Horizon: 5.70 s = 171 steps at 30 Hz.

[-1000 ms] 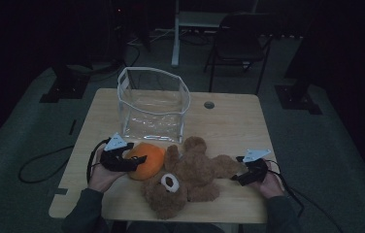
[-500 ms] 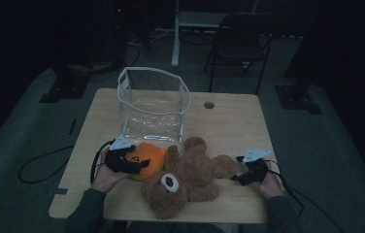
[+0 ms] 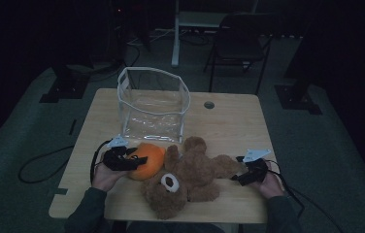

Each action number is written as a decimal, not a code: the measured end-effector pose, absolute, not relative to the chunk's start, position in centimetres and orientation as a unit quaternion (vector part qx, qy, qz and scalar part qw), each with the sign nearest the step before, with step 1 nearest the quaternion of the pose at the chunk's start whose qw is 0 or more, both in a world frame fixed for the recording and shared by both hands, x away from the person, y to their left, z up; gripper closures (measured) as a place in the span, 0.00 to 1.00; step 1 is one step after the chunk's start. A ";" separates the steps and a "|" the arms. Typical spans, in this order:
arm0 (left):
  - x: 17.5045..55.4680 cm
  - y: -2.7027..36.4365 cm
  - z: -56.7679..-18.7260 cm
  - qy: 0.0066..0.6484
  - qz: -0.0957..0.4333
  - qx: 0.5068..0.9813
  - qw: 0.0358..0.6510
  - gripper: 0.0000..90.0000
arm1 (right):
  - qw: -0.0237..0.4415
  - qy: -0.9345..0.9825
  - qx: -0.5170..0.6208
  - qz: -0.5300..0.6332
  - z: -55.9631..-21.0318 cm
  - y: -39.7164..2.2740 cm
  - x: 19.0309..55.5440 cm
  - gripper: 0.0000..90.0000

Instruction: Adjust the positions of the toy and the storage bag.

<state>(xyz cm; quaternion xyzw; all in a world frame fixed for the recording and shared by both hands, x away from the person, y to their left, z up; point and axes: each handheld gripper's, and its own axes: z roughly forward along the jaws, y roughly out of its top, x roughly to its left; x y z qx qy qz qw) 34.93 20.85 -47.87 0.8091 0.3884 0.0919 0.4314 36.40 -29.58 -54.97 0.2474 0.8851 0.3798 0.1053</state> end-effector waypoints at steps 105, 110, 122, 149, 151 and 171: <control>44.9 7.2 -38.2 0.283 0.156 0.845 0.426 0.78 | 0.107 0.884 0.252 0.380 -55.0 -29.6 36.4 0.14; 45.2 6.9 -38.2 0.273 0.149 0.846 0.433 0.87 | 0.107 0.884 0.252 0.380 -55.0 -29.6 36.4 0.14; 46.7 4.5 -38.3 0.274 0.117 0.843 0.449 0.91 | 0.107 0.884 0.252 0.380 -55.0 -29.6 36.4 0.14; 46.3 -3.3 -38.3 0.215 0.046 0.853 0.474 0.93 | 0.107 0.883 0.252 0.381 -55.0 -29.6 36.4 0.14; 46.1 -3.7 -38.3 0.209 0.043 0.854 0.474 0.93 | 0.107 0.883 0.252 0.381 -55.0 -29.6 36.4 0.14; 44.9 -5.1 -38.0 0.176 0.016 0.862 0.476 0.76 | 0.107 0.883 0.252 0.380 -55.0 -29.6 36.4 0.14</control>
